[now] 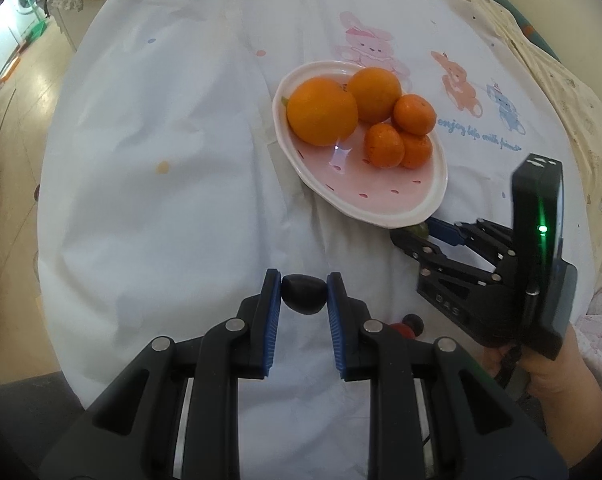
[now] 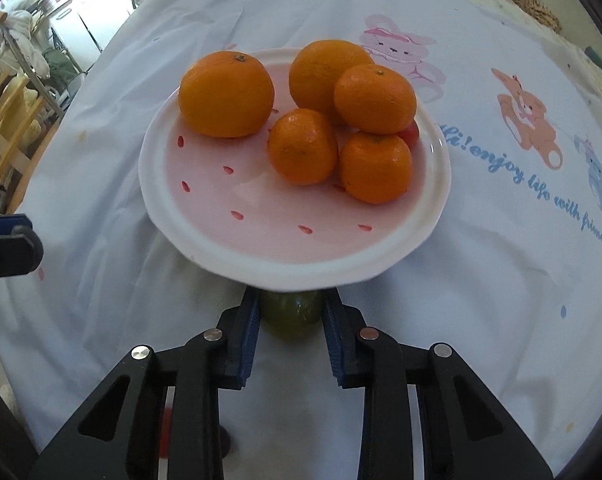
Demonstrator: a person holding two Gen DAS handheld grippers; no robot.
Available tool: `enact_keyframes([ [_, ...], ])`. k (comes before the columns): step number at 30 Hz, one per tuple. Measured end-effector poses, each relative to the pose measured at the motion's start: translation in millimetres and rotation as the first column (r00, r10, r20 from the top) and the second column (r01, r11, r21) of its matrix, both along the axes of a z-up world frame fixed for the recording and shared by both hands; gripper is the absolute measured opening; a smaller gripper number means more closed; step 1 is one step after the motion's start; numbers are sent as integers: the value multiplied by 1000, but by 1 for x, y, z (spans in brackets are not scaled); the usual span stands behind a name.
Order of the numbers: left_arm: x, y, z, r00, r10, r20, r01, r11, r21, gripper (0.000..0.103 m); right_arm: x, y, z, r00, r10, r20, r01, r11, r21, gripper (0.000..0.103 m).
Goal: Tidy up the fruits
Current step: 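Grasp the green lime with the right tool while the left tool holds the plum, then lower the plum and lime onto the pink plate and open both tools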
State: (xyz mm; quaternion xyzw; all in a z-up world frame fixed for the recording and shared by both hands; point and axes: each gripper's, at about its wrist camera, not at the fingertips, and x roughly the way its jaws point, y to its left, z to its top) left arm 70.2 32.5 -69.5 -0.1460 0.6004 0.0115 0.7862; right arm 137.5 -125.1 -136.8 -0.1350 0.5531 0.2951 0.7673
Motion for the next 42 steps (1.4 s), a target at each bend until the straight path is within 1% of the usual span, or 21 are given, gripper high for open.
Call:
enact_keyframes([
  [4, 0, 3, 1, 1000, 8, 8, -8, 1000, 13, 19, -5, -8, 8, 999, -27, -28, 27, 999, 26, 31],
  [8, -2, 3, 3, 1000, 9, 21, -9, 1000, 26, 19, -14, -27, 27, 998, -57, -36, 59, 996, 64, 31],
  [11, -3, 2, 6, 999, 4, 45, -6, 999, 39, 19, -21, -37, 40, 997, -75, -36, 78, 993, 92, 31],
  [13, -4, 1, 10, 997, 0, 76, -3, 999, 39, 19, -27, -48, 53, 995, -94, -32, 97, 989, 110, 31],
  [15, -7, -4, 18, 992, -22, 125, 22, 1000, 4, 19, -30, -59, 64, 992, -118, -42, 123, 981, 149, 31],
  [16, -9, -9, 26, 986, -48, 159, 49, 999, -6, 19, -30, -61, 68, 990, -130, -55, 138, 975, 173, 31],
  [17, -10, -16, 33, 979, -80, 188, 79, 997, 14, 19, -31, -68, 74, 986, -149, -73, 162, 962, 221, 31],
  [19, -10, -28, 46, 963, -147, 227, 135, 988, 69, 19, -29, -71, 82, 983, -169, -76, 184, 948, 260, 31],
  [21, -6, -31, 54, 960, -163, 229, 145, 985, 93, 19, -27, -73, 91, 981, -184, -61, 194, 937, 291, 31],
  [24, 7, -29, 62, 958, -175, 227, 156, 983, 102, 19, -16, -73, 97, 977, -207, -44, 211, 928, 307, 31],
  [26, 18, -30, 63, 951, -207, 228, 187, 976, 108, 19, -8, -72, 98, 974, -222, -49, 226, 920, 319, 31],
  [27, 21, -31, 62, 947, -224, 231, 206, 974, 98, 19, -3, -72, 98, 972, -229, -54, 234, 917, 324, 31],
  [28, 26, -31, 61, 940, -242, 242, 228, 970, 82, 19, 2, -71, 98, 970, -235, -59, 241, 913, 330, 31],
  [29, 32, -32, 60, 933, -260, 250, 245, 966, 87, 19, 10, -71, 98, 967, -247, -63, 254, 907, 337, 31],
  [31, 41, -36, 56, 926, -288, 245, 263, 956, 130, 19, 21, -71, 96, 963, -259, -75, 269, 898, 347, 31],
  [33, 51, -40, 49, 922, -311, 230, 283, 948, 149, 19, 31, -69, 92, 962, -258, -92, 273, 896, 351, 31],
  [35, 62, -43, 39, 925, -318, 207, 290, 945, 154, 19, 41, -66, 86, 962, -254, -102, 274, 898, 345, 31],
  [37, 72, -44, 28, 932, -308, 192, 285, 948, 139, 20, 49, -63, 79, 961, -250, -115, 275, 901, 336, 31],
  [42, 86, -45, 3, 947, -281, 152, 267, 957, 110, 20, 67, -53, 52, 955, -236, -179, 283, 906, 316, 31],
])
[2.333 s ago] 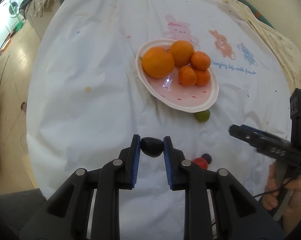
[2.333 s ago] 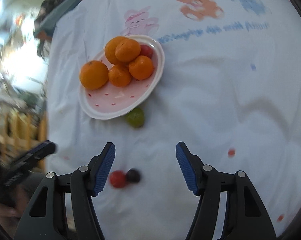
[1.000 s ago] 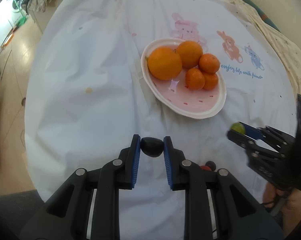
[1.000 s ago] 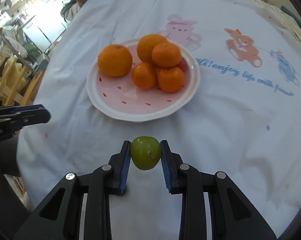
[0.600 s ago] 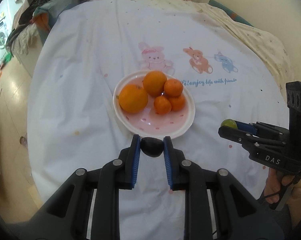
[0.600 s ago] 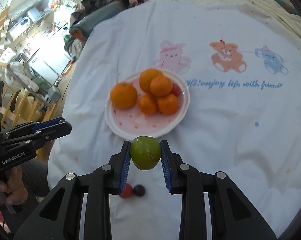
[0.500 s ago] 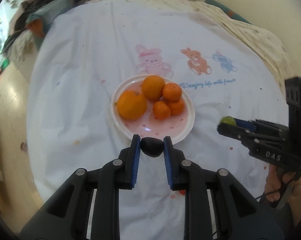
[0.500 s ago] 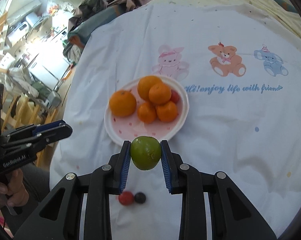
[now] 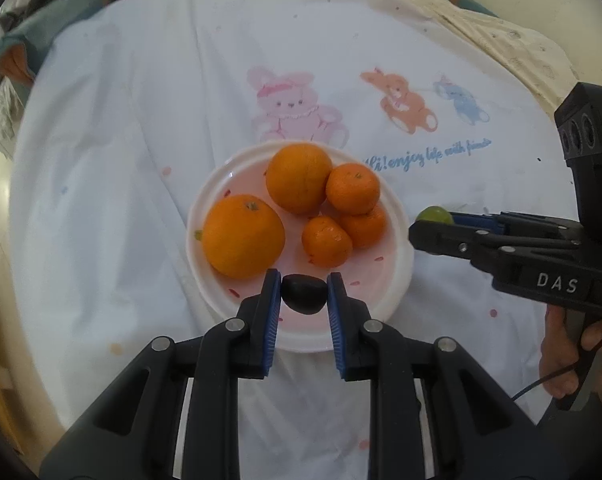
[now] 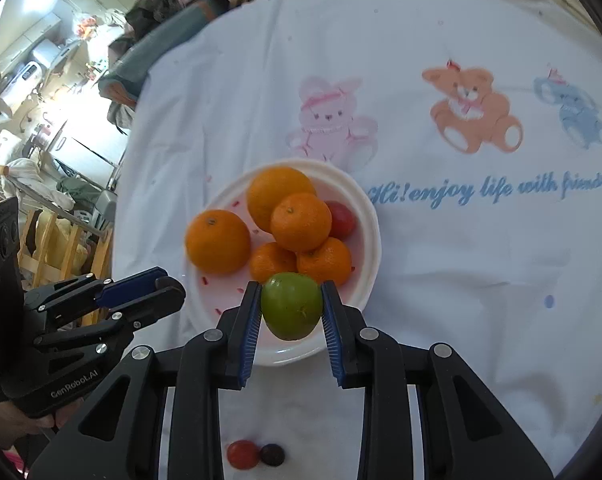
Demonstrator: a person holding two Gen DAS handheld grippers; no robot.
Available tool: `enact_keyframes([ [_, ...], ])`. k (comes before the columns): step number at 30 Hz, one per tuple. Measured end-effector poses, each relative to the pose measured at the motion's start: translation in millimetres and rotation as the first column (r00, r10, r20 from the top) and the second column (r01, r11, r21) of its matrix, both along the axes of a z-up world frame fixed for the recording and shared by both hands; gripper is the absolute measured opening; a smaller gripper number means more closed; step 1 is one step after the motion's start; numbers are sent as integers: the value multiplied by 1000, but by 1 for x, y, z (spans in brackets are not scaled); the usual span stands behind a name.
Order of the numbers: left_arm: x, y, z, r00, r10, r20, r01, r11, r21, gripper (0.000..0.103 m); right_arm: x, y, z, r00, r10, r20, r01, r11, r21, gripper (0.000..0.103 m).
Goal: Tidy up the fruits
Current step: 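Lower the plum and lime onto the pink plate and open both tools, then move both open tools back toward the red tomato and dark plum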
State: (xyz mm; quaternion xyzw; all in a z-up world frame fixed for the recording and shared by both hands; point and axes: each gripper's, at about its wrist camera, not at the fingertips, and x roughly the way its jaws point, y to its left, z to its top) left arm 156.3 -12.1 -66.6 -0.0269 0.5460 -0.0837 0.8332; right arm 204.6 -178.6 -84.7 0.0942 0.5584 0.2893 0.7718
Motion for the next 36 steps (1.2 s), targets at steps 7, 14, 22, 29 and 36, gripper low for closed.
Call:
enact_keyframes([
  [7, -1, -2, -14, 1000, -14, -3, 14, 1000, 15, 20, -1, 11, -33, 998, 7, -66, -8, 1000, -20, 31],
  [14, 8, 4, -32, 996, 21, -84, -22, 1000, -15, 20, 3, 10, -45, 994, -6, -105, 3, 1000, -27, 31],
  [22, 11, 4, -35, 992, 40, -117, -40, 999, 1, 32, 5, 12, -48, 992, -7, -128, 7, 1000, -3, 35],
  [29, 5, 1, -35, 990, 39, -132, -36, 999, 24, 60, 7, 6, -42, 990, -21, -141, 28, 999, 46, 58],
  [36, 0, 6, -25, 994, 50, -101, -48, 999, 18, 60, 13, -9, -20, 992, -81, -98, 89, 993, 80, 68],
])
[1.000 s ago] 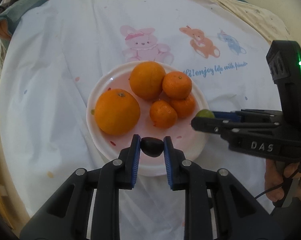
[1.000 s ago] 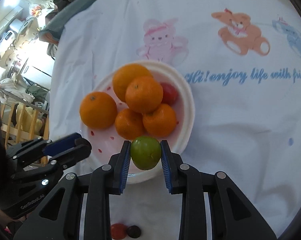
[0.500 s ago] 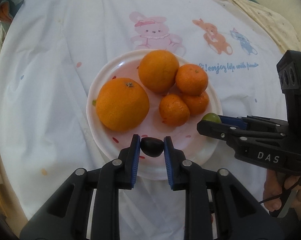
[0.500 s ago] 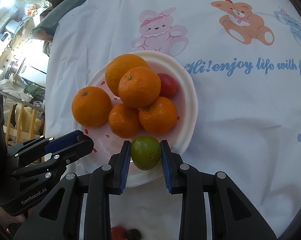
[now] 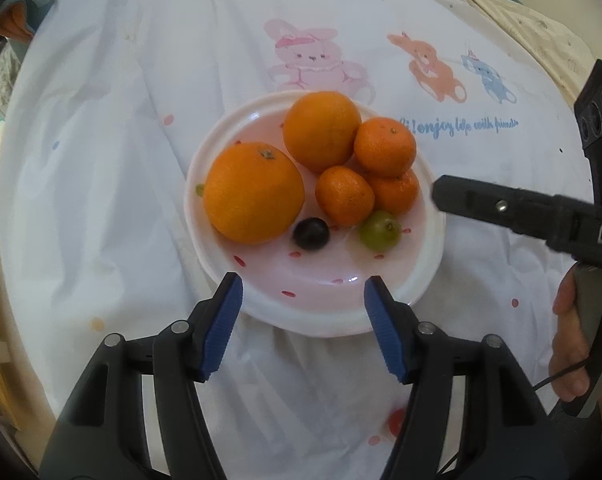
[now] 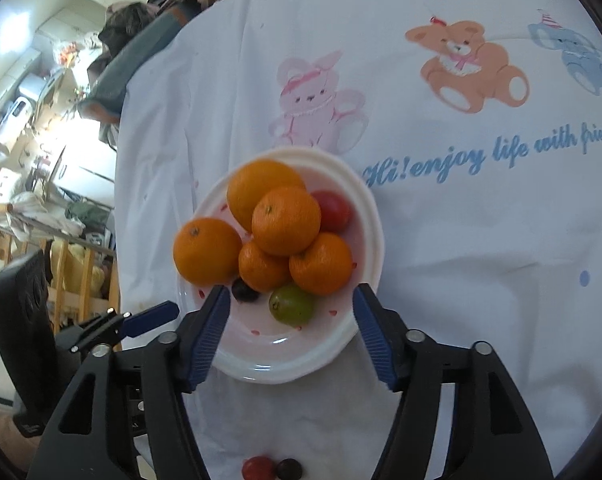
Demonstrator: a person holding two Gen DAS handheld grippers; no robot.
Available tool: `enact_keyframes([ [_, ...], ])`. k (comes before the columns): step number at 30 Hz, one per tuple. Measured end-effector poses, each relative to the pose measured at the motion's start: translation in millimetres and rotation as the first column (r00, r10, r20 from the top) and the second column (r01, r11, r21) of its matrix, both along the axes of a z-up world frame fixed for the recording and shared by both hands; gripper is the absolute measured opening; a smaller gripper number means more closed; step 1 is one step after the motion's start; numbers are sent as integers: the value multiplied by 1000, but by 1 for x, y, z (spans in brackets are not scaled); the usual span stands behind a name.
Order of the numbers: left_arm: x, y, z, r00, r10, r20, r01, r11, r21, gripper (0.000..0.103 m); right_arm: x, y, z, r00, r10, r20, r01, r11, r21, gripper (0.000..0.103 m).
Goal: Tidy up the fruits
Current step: 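Move both open tools back toward the red tomato and dark plum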
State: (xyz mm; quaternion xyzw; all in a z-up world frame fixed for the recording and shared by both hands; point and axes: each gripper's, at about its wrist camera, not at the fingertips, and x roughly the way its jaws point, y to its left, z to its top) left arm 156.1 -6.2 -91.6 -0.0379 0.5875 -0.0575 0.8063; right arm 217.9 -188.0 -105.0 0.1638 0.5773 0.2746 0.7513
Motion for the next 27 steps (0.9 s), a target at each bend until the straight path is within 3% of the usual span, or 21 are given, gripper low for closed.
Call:
enact_keyframes([
  [9, -8, 10, 19, 998, 31, 54, -31, 1000, 0, 60, -15, -13, 22, 999, -29, 44, 29, 1000, -10, 68],
  [14, -18, 14, 42, 997, 48, 61, -45, 998, -52, 60, -31, -15, 42, 997, -21, 72, 22, 1000, -15, 68],
  [20, -39, 6, 79, 992, 21, 125, -24, 999, 23, 60, -52, -18, 66, 994, -30, 107, 36, 998, -56, 68],
  [27, -75, 8, 84, 991, 48, 124, -49, 999, 3, 60, -85, -29, 76, 993, -20, 112, 28, 997, -71, 68],
])
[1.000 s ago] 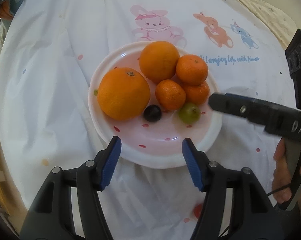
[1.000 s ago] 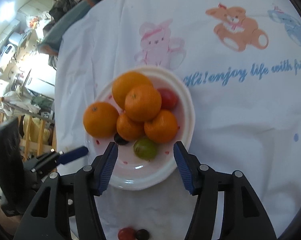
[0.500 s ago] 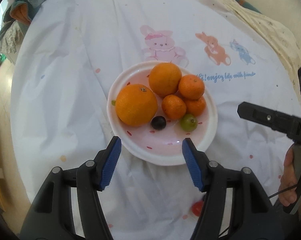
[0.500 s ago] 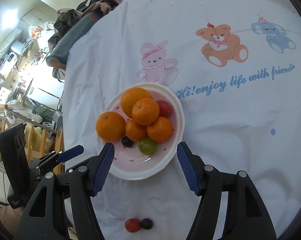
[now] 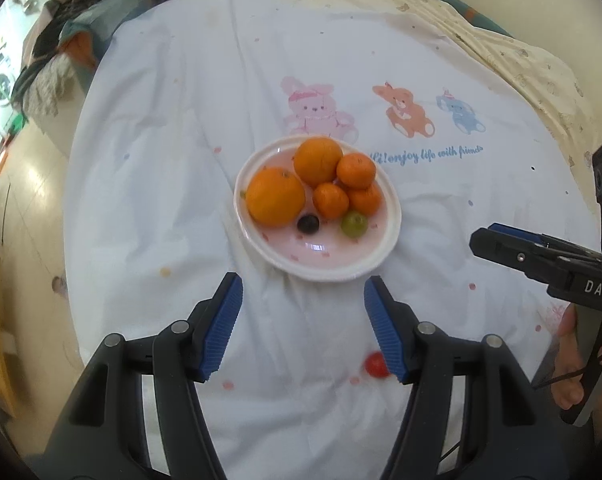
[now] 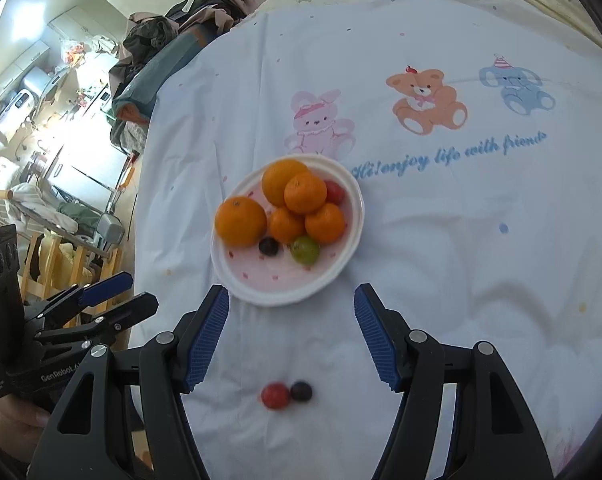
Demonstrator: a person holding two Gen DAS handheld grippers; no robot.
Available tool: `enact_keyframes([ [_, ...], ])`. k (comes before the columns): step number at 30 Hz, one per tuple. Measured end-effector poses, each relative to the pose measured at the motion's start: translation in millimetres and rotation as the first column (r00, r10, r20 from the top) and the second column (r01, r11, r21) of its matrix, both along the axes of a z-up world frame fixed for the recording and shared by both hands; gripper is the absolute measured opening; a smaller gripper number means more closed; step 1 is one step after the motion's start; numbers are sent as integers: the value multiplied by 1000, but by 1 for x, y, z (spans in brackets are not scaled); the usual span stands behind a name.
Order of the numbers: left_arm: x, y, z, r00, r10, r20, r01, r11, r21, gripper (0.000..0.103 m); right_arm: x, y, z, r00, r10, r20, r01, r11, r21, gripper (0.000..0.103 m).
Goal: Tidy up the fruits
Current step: 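Move both open tools back toward the red tomato and dark plum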
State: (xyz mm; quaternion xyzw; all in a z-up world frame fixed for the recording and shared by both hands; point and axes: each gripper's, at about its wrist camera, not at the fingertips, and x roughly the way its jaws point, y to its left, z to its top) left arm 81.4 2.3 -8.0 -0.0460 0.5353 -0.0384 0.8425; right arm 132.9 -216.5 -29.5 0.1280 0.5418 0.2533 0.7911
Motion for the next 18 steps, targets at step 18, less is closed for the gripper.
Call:
enact_keyframes([
  [18, -27, -3, -36, 1000, 12, 3, -12, 999, -50, 60, -47, -36, -17, 992, -127, -14, 126, 992, -25, 75],
])
